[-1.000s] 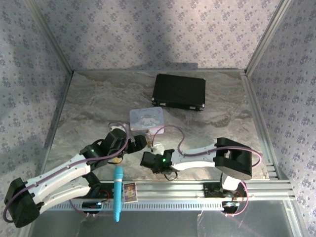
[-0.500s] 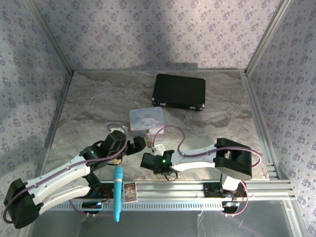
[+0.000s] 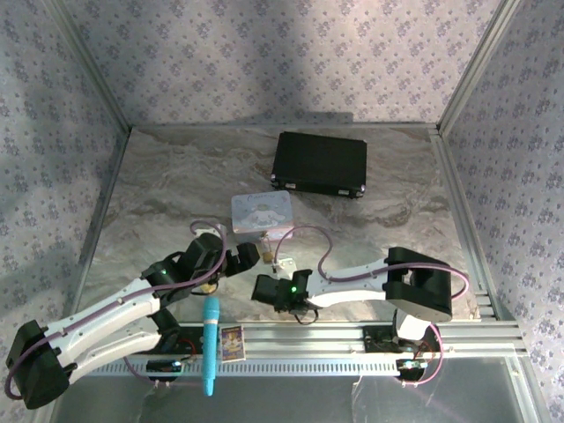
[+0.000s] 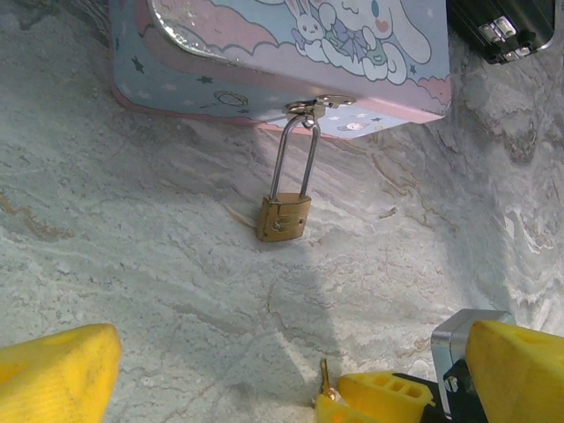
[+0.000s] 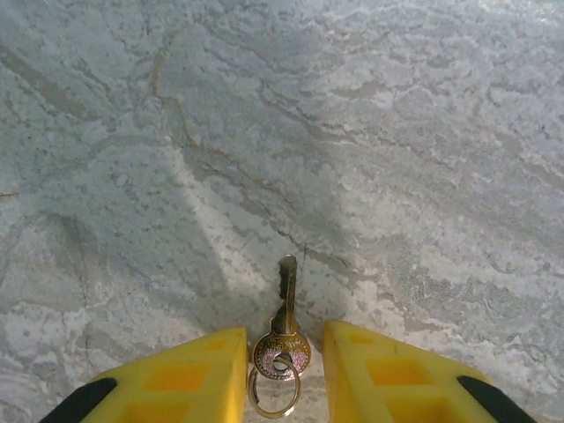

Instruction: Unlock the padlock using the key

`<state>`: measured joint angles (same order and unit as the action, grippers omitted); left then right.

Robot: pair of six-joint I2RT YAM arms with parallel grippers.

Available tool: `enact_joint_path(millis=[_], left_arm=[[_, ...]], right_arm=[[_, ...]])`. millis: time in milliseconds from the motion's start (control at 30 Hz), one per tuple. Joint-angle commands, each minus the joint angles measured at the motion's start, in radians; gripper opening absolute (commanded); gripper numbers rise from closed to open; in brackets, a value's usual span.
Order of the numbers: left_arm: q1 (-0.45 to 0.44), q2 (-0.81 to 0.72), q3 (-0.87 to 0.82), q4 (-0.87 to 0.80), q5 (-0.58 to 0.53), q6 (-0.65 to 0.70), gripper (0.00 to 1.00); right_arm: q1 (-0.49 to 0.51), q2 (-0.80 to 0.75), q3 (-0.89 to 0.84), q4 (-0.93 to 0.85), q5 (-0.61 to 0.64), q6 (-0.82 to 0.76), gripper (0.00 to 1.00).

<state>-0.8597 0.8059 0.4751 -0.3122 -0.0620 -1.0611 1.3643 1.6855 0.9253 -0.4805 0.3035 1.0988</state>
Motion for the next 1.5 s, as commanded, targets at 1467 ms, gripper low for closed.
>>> enact_joint_path(millis=[1467], left_arm=[[-0.010,0.052,-0.016,0.091,-0.023,-0.028,1.00]], right_arm=[[-0.039,-0.152,-0.053,-0.125,-0.046,0.005,0.32]])
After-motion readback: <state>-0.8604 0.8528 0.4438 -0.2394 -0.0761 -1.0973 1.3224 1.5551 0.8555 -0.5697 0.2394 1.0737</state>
